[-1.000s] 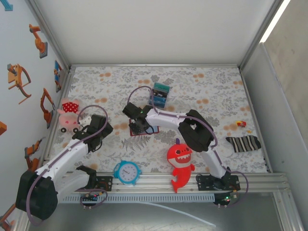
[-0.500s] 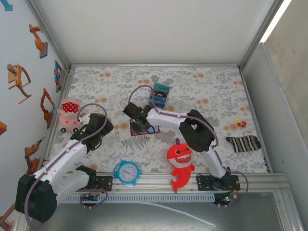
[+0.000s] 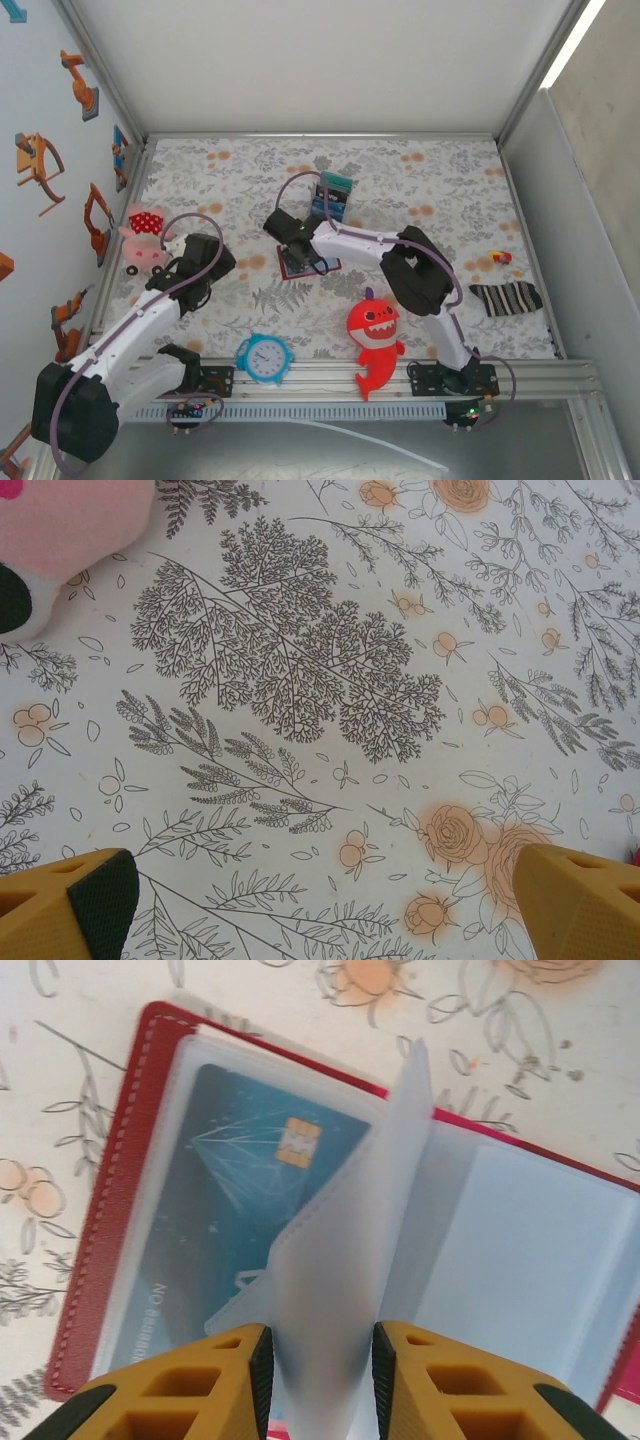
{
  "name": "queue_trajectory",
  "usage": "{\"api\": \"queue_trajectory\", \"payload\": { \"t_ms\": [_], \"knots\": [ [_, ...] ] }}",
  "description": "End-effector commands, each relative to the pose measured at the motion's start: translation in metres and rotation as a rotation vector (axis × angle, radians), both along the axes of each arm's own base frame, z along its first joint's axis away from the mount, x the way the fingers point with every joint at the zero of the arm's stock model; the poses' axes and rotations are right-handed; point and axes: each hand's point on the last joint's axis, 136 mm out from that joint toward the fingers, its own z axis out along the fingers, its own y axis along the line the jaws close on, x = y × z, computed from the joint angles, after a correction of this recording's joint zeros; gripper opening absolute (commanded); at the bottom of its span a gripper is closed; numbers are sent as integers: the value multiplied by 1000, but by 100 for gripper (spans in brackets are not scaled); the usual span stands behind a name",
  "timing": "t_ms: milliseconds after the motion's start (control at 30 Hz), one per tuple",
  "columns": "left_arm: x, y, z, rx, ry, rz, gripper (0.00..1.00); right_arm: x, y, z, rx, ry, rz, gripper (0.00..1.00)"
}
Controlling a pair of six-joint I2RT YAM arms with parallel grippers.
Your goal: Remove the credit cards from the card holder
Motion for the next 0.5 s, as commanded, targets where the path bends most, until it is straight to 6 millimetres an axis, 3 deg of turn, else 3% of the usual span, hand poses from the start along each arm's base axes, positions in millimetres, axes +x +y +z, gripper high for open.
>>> {"api": "queue_trajectory", "payload": {
  "t_ms": [0, 300, 467],
  "knots": [
    [6, -3, 13, 0, -22, -21, 97, 6, -18, 16, -17, -35, -43, 32],
    [11, -15, 15, 6, -23, -77, 97, 17, -39, 20, -36, -56, -88, 33],
    [16, -35, 14, 38, -5, -141, 97, 21, -53, 21, -35, -57, -119, 33]
  ]
}}
